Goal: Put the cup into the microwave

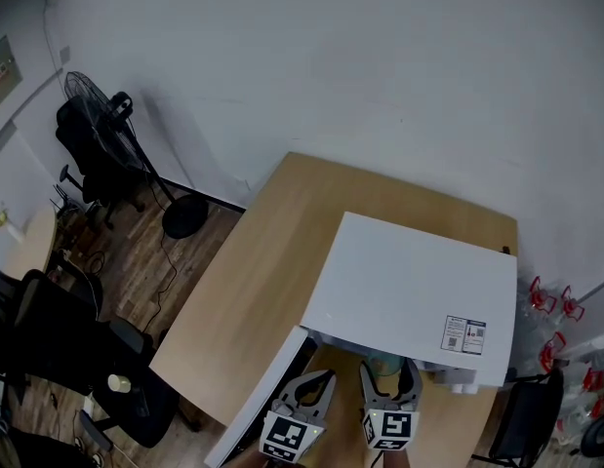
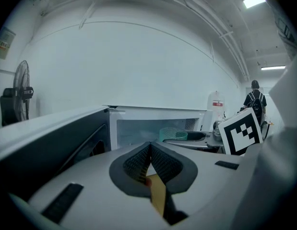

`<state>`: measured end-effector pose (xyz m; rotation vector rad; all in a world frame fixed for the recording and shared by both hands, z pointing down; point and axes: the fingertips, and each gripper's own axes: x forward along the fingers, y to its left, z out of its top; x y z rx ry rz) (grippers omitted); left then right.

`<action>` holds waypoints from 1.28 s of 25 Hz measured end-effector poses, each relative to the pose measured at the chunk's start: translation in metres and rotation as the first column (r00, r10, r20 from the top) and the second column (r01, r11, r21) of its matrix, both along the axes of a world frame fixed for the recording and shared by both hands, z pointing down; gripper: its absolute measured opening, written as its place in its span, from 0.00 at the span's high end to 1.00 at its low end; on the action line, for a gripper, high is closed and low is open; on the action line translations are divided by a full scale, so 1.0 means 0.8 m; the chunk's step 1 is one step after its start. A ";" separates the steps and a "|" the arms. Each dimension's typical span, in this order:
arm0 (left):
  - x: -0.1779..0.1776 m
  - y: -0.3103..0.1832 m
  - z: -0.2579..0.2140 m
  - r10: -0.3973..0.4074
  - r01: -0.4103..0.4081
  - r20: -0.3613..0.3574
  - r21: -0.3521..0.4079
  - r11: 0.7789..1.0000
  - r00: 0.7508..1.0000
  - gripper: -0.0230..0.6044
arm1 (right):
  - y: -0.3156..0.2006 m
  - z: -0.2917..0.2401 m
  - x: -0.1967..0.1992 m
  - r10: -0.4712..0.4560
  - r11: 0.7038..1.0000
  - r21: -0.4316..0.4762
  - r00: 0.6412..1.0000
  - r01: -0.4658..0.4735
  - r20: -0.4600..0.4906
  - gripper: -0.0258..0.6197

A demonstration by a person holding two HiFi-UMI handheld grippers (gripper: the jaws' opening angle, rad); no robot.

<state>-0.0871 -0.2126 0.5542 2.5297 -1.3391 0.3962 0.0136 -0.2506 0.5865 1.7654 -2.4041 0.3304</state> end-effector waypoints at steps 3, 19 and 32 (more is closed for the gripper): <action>0.001 -0.006 0.004 0.003 -0.003 0.004 -0.008 1.000 1.000 0.93 | -0.013 0.008 0.000 0.002 1.000 -0.004 1.000 -0.002 0.003 0.41; 0.006 -0.015 0.021 0.018 -0.017 0.021 -0.040 0.999 1.000 0.93 | -0.043 0.039 0.013 0.026 0.999 -0.031 1.000 -0.026 0.017 0.41; 0.004 -0.014 0.029 0.017 -0.016 0.033 -0.053 0.998 0.999 0.93 | -0.053 0.040 0.011 0.030 0.999 -0.014 0.999 -0.029 0.012 0.41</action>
